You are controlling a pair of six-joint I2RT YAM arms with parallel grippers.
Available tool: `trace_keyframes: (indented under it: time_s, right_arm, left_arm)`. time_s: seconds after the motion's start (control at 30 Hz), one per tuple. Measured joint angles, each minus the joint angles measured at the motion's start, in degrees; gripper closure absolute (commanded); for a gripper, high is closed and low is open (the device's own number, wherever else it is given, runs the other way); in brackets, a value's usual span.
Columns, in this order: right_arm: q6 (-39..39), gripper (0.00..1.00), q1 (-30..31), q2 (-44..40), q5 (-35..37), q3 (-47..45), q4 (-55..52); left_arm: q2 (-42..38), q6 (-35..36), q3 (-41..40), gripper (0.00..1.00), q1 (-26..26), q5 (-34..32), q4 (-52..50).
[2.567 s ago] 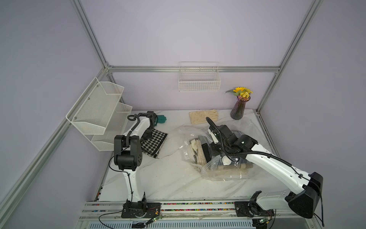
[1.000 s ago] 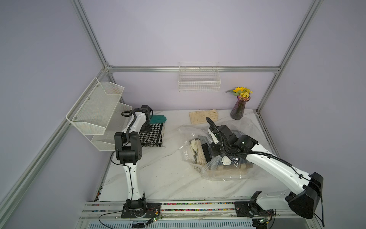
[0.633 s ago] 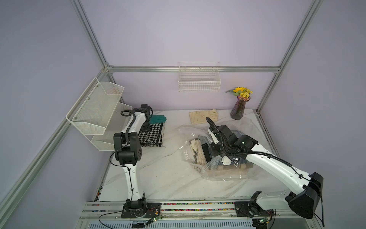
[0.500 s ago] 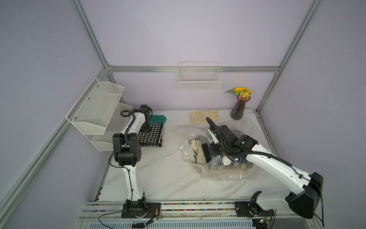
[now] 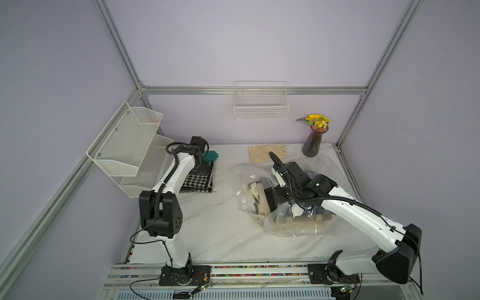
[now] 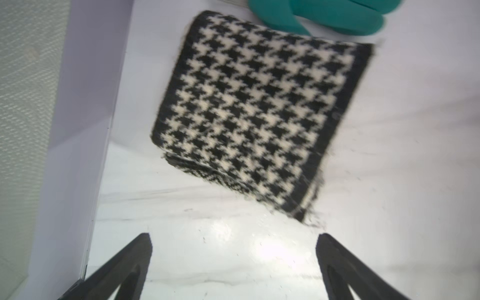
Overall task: Take the scarf out of the vacuum bag
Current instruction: Place the scarf at the center of the board, then take out the scarf from the vacuum bag.
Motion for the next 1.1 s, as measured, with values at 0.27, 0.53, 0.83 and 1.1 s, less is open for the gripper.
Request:
trace_keyframes:
  time_s: [0.27, 0.53, 0.83, 1.1]
  right_arm:
    - [-0.1, 0.94, 0.0, 0.0, -2.7, 0.1, -2.0]
    - [2.4, 0.94, -0.1, 0.0, -6.3, 0.1, -5.0]
    - [7.0, 0.94, -0.1, -0.5, -6.4, 0.0, -8.9]
    - [10.8, 0.94, -0.1, -0.5, -4.2, -0.6, -10.3]
  left_arm:
    - [-10.2, -2.1, -7.9, 0.0, -12.8, 9.7, 3.5]
    - [-14.6, -8.0, -15.1, 0.14, -16.4, 25.9, 14.4]
    - [-13.7, -17.6, -24.3, 0.15, -26.2, 42.1, 29.7]
    - [-13.0, -23.2, -29.9, 0.12, -29.0, 47.5, 41.3]
